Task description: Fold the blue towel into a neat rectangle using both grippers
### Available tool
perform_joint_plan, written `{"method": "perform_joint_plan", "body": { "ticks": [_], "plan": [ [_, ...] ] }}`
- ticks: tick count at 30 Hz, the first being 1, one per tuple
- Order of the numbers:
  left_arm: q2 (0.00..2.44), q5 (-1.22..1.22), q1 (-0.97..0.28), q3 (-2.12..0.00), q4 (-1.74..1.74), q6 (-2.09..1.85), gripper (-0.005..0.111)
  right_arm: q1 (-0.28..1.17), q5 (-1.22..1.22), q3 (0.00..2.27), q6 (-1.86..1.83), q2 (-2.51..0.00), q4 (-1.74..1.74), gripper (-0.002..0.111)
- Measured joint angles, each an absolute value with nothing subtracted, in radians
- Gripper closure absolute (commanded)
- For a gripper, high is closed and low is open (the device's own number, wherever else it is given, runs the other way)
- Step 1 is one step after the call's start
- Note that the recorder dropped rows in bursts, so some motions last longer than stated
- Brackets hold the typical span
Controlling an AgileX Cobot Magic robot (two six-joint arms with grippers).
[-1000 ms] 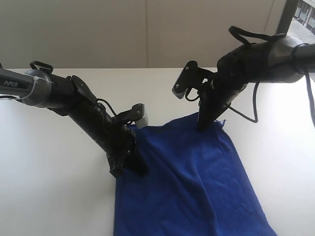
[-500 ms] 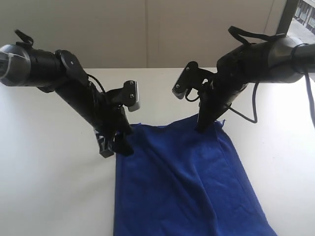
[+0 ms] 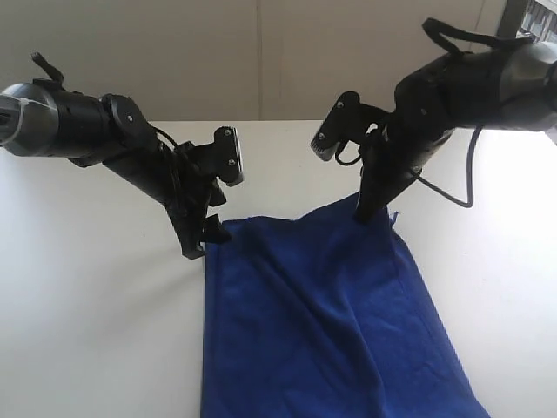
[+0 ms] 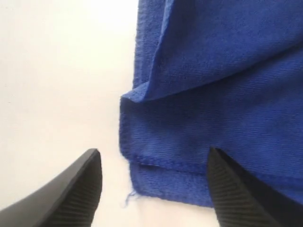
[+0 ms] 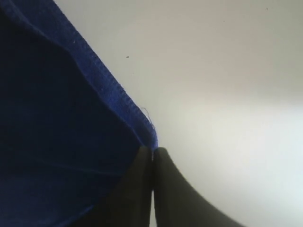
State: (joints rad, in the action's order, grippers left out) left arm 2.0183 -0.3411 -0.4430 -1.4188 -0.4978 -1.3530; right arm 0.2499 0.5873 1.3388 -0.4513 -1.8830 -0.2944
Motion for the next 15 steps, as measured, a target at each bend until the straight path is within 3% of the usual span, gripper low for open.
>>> {"method": "perform_joint_plan", "body": {
  "ticks": [15],
  "plan": [
    [2.078,-0.279,-0.443,-1.419,-0.494,-1.388,0.039,0.260,0.692,1.339,-0.434,-1.800,-0.293,0.108]
  ]
}}
